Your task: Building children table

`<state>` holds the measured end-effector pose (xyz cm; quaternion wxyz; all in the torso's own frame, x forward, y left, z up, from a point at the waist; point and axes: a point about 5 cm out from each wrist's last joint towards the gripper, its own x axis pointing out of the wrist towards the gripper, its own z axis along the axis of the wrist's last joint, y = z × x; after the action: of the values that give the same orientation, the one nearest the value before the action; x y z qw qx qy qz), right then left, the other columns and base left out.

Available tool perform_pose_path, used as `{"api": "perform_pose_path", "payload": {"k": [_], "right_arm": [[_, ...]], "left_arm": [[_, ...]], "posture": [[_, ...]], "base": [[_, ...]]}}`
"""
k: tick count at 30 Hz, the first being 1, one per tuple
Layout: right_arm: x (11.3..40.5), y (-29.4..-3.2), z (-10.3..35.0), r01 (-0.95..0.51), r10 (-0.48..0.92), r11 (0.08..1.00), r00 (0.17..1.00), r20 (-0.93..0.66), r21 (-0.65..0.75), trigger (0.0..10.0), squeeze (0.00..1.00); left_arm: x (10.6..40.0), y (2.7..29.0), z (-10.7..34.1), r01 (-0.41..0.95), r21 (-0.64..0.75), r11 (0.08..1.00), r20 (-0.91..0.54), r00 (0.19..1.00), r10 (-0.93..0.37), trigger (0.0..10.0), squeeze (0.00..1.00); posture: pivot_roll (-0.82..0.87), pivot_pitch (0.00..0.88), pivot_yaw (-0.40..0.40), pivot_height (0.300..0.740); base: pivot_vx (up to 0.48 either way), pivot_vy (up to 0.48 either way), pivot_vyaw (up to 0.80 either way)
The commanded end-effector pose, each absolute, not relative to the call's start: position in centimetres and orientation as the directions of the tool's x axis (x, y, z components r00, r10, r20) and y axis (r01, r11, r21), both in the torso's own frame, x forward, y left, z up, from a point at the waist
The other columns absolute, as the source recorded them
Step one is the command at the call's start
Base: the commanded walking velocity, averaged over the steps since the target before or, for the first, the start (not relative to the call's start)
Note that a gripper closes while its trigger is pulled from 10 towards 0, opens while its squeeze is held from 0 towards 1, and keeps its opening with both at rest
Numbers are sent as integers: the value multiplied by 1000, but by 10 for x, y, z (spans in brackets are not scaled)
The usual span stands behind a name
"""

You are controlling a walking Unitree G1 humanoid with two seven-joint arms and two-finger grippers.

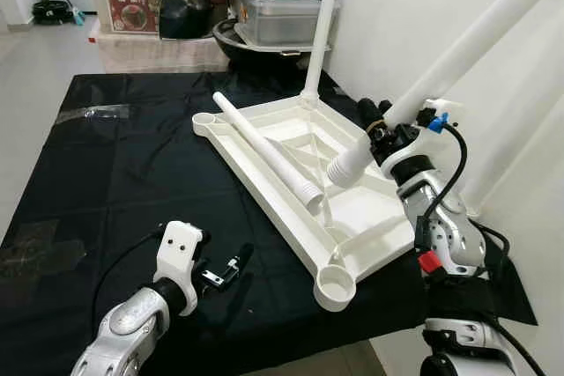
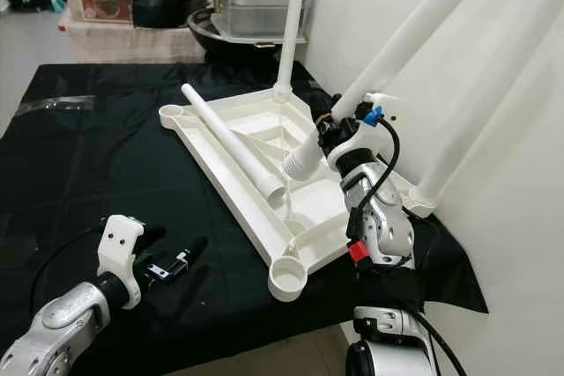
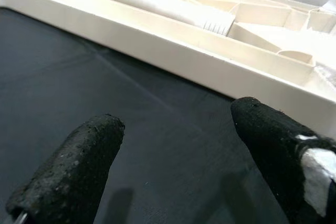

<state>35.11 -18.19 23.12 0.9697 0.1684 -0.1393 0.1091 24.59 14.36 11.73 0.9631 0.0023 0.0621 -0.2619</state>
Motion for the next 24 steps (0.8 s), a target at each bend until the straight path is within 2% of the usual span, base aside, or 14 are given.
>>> {"api": "perform_pose_path", "payload": {"k": [1, 4, 5, 6, 7, 8, 9, 10, 11, 13, 20, 21, 22, 24], "right_arm": [[348, -189, 232, -253, 161, 922, 940, 302, 294, 0, 0], [347, -189, 232, -277, 191, 919, 935, 298, 279, 0, 0], [344, -187, 231, -334, 258, 909, 921, 292, 250, 0, 0], [332, -180, 229, -511, 460, 843, 847, 266, 169, 0, 0], [332, -180, 229, -511, 460, 843, 847, 266, 169, 0, 0], [322, -176, 225, -635, 604, 765, 765, 224, 107, 0, 0], [322, -176, 225, -635, 604, 765, 765, 224, 107, 0, 0], [313, -175, 219, -720, 706, 692, 690, 157, 51, 0, 0], [313, -175, 219, -720, 706, 692, 690, 157, 51, 0, 0], [309, -184, 216, -786, 784, 618, 616, 72, -13, 0, 0], [309, -196, 219, -838, 839, 545, 544, 20, -21, 0, 0], [305, -194, 218, -866, 867, 499, 499, 11, -12, 0, 0], [305, -194, 218, -866, 867, 499, 499, 11, -12, 0, 0], [294, -186, 214, -910, 910, 414, 414, 18, 32, 0, 0]], "left_arm": [[244, 141, 117, 515, -36, 857, -117, 849, -515, 10000, 0], [244, 140, 117, 514, -33, 857, -118, 849, -514, 10000, 0], [245, 140, 117, 515, -31, 856, -119, 849, -515, 10000, 0], [244, 141, 115, 521, -27, 853, -128, 845, -520, 10000, 0], [244, 141, 115, 521, -27, 853, -128, 845, -520, 10000, 0], [244, 141, 114, 525, -25, 851, -136, 841, -523, 10000, 0], [244, 141, 114, 525, -25, 851, -136, 841, -523, 10000, 0], [244, 141, 113, 529, -23, 848, -141, 838, -527, 10000, 0], [244, 141, 113, 529, -23, 848, -141, 838, -527, 10000, 0], [243, 141, 111, 536, -22, 844, -152, 833, -533, 10000, 0], [239, 138, 108, 546, -26, 837, -164, 824, -542, 10000, 0], [238, 138, 107, 547, -27, 836, -166, 823, -544, 10000, 0], [238, 138, 107, 547, -27, 836, -166, 823, -544, 10000, 0], [237, 139, 106, 545, -26, 838, -172, 823, -541, 10000, 0]], "posture": [[58, 0, -111, 740], [58, 0, -111, 740], [55, 0, -105, 740], [53, 0, -101, 740], [53, 0, -101, 740], [51, 0, -100, 740], [51, 0, -100, 740], [51, 0, -101, 740], [51, 0, -101, 740], [50, 0, -103, 740], [53, 0, -110, 740], [59, 0, -114, 740], [59, 0, -114, 740], [62, 0, -115, 740]], "base": [[0, 0, 0], [0, 0, 0], [0, 0, 0], [0, 0, 0], [0, 0, 0], [0, 0, 0], [0, 0, 0], [0, 0, 0], [0, 0, 0], [0, 0, 0], [0, 0, 0], [0, 0, 0], [0, 0, 0], [0, 0, 0]]}}
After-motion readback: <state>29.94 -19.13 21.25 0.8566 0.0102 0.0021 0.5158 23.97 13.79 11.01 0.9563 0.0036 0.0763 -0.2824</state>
